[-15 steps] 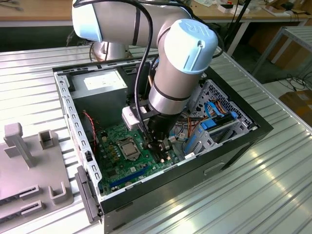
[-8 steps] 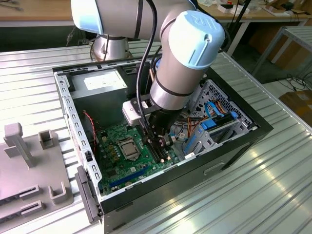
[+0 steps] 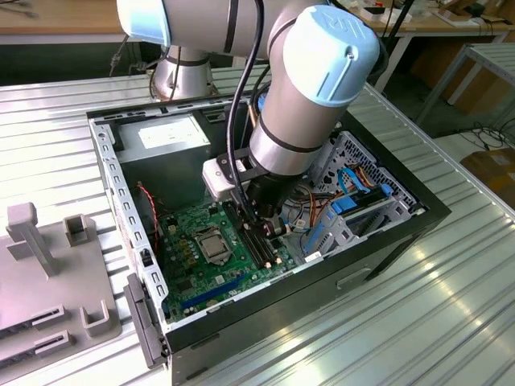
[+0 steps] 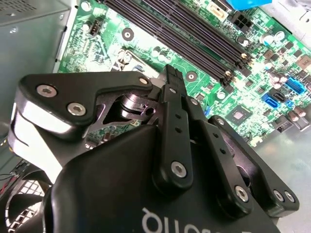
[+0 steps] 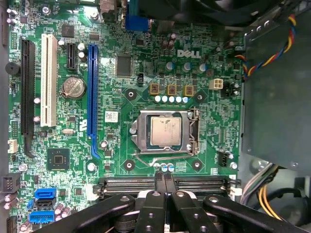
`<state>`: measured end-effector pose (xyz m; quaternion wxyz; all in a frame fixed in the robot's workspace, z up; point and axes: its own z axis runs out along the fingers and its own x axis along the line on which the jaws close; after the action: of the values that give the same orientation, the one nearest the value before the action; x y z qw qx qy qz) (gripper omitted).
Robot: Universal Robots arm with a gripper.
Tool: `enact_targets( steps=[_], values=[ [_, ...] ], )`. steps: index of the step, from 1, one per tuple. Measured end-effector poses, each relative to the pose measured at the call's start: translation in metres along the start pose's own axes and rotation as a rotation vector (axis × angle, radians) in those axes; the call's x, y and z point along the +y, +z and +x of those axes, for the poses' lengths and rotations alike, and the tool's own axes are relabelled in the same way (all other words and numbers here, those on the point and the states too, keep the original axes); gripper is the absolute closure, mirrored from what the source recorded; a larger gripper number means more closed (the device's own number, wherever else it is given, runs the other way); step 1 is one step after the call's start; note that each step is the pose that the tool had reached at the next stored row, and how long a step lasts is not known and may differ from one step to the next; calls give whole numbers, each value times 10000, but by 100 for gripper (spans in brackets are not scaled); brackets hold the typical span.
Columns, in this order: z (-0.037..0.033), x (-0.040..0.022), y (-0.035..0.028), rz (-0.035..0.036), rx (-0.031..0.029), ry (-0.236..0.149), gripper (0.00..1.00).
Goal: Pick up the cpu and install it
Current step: 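Install the first cpu locking lever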
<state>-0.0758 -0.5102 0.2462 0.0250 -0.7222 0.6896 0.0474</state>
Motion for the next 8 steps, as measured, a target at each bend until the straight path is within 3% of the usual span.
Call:
enact_targets(
  steps=[2,5,7,8],
  values=[
    [-1,0,-2,2,-49,-3,89],
    [13,-1,4,-27,-21,0,89],
    [38,1,8,-55,53,7,89],
    [69,3,15,-73,170,13,89]
  ],
)
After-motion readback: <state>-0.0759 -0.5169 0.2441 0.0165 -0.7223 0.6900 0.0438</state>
